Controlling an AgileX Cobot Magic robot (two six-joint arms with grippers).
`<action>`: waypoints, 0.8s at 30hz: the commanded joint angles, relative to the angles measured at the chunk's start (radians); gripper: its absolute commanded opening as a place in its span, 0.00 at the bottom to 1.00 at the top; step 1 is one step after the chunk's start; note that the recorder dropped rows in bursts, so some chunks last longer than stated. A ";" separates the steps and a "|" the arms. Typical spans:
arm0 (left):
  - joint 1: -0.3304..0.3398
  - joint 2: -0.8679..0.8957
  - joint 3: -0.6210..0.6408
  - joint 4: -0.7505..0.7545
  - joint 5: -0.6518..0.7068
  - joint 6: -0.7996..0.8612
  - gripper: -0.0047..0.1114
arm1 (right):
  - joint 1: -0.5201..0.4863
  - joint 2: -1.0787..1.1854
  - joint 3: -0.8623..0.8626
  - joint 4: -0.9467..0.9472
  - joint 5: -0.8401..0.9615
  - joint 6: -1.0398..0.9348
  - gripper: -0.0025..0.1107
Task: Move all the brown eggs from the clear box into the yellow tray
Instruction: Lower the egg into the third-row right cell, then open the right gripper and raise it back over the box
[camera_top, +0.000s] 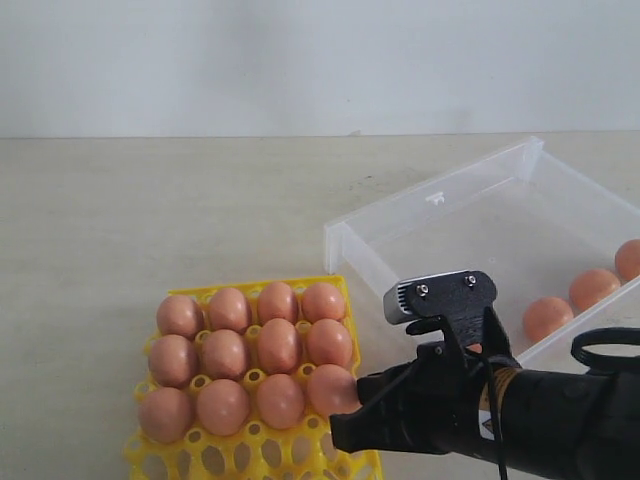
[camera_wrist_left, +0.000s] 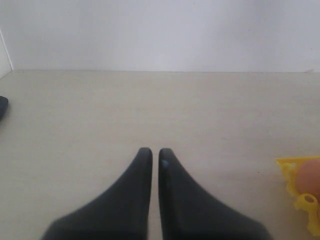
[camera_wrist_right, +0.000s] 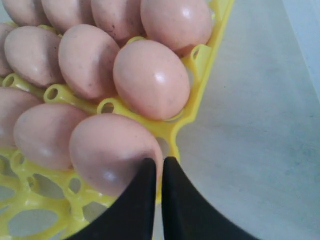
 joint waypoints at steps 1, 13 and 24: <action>0.003 -0.002 -0.001 -0.005 -0.005 0.007 0.08 | 0.000 0.002 0.004 -0.014 -0.015 0.003 0.02; 0.003 -0.002 -0.001 -0.005 -0.005 0.007 0.08 | -0.010 -0.243 0.004 0.479 -0.128 -0.591 0.02; 0.003 -0.002 -0.001 -0.005 -0.005 0.007 0.08 | -0.657 -0.255 -0.261 0.516 -0.505 -1.037 0.02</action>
